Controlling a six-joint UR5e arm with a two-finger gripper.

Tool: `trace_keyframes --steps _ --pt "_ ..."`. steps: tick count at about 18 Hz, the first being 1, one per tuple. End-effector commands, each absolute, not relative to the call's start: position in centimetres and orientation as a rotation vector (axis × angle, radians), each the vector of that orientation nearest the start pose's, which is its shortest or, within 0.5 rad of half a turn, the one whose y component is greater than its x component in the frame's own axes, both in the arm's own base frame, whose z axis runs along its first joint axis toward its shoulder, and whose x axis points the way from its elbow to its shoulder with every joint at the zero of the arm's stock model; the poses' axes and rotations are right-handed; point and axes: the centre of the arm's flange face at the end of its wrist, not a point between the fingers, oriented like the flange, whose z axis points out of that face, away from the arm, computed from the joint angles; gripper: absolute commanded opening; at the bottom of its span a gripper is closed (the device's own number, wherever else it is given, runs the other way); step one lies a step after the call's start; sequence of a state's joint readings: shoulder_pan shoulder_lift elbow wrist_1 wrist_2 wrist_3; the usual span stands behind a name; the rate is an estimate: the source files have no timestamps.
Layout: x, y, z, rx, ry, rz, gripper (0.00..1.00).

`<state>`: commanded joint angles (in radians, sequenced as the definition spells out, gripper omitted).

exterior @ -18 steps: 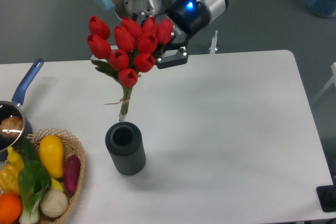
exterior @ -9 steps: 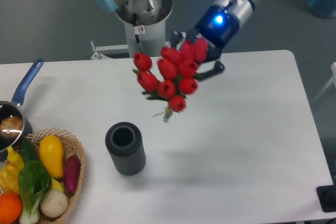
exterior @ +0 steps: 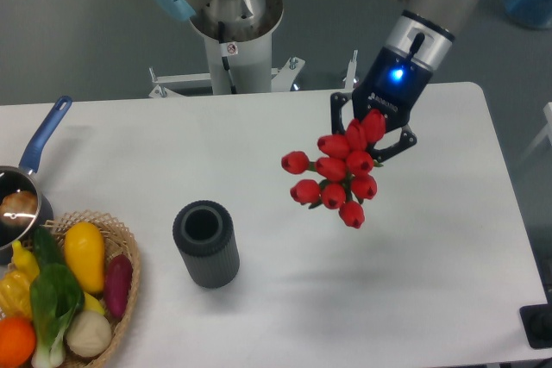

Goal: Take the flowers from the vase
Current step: 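Carry the tulip bouquet away from the vase, holding it aloft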

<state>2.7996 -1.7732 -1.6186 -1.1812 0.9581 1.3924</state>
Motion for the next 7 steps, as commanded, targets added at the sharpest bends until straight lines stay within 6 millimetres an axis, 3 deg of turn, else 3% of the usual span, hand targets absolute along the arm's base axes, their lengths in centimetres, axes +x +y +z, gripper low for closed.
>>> trace_keyframes --steps 3,7 --pt "-48.3 38.7 41.4 -2.663 0.399 0.056 0.03" --pt "-48.5 41.0 37.8 -2.818 0.657 0.091 0.03"
